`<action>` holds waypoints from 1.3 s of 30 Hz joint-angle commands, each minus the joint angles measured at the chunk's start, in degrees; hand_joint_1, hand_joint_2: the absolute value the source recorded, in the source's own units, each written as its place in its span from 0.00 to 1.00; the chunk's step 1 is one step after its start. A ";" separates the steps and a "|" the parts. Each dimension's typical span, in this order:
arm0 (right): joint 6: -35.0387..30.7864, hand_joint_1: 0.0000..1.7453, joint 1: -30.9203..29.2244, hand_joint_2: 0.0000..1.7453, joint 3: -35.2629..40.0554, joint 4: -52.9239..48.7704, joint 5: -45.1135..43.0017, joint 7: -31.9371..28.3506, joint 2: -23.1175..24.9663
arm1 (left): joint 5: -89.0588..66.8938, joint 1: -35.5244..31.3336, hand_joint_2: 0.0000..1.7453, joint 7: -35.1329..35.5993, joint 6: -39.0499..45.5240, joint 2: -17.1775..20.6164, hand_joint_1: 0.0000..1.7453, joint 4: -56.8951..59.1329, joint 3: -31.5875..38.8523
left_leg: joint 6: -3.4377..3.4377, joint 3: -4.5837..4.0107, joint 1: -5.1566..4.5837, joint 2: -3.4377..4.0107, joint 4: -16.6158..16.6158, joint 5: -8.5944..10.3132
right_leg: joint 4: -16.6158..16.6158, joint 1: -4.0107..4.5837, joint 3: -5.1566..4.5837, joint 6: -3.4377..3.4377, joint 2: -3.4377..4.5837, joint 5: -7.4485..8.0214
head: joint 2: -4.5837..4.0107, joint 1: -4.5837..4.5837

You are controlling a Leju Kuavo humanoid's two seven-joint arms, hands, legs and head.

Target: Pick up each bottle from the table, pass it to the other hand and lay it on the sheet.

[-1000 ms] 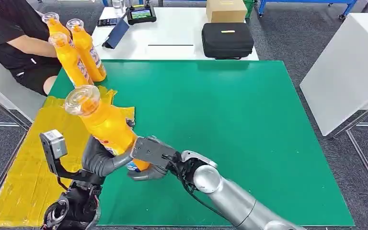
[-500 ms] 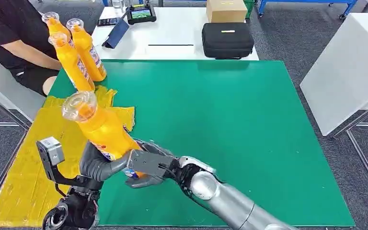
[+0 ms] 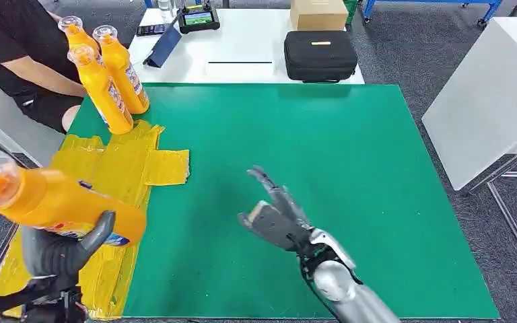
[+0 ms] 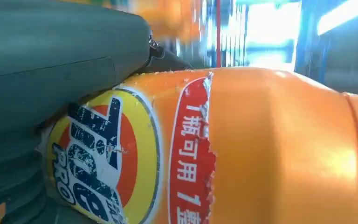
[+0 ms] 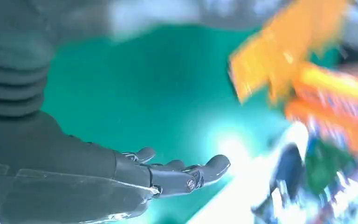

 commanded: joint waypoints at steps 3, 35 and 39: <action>-1.89 0.00 10.24 0.00 -15.02 -17.00 -3.25 -3.98 -3.97 | -20.16 5.67 1.00 -0.43 6.82 -0.71 1.00 0.91 6.18 | -0.14 0.17 0.00 -0.07 -0.03 -0.09 | -0.03 0.00 0.19 0.02 -0.14 -0.10 | 0.00 -0.02; 0.71 0.00 12.08 0.00 -15.16 -23.00 -5.79 -4.54 -4.91 | -78.15 -14.26 0.00 24.27 -1.92 10.99 0.00 38.05 -8.59 | -0.21 0.27 -0.01 -0.02 -0.07 0.05 | -0.03 -0.01 0.25 0.00 -0.13 -0.02 | 0.00 0.00; 0.78 0.00 12.52 0.00 -15.42 -23.38 -5.64 -4.41 -5.00 | -75.93 -14.41 0.00 23.15 -2.55 10.91 0.00 38.51 -9.23 | -0.31 0.41 0.04 -0.05 -0.07 -0.01 | -0.04 0.03 0.40 0.00 -0.21 -0.09 | 0.00 0.00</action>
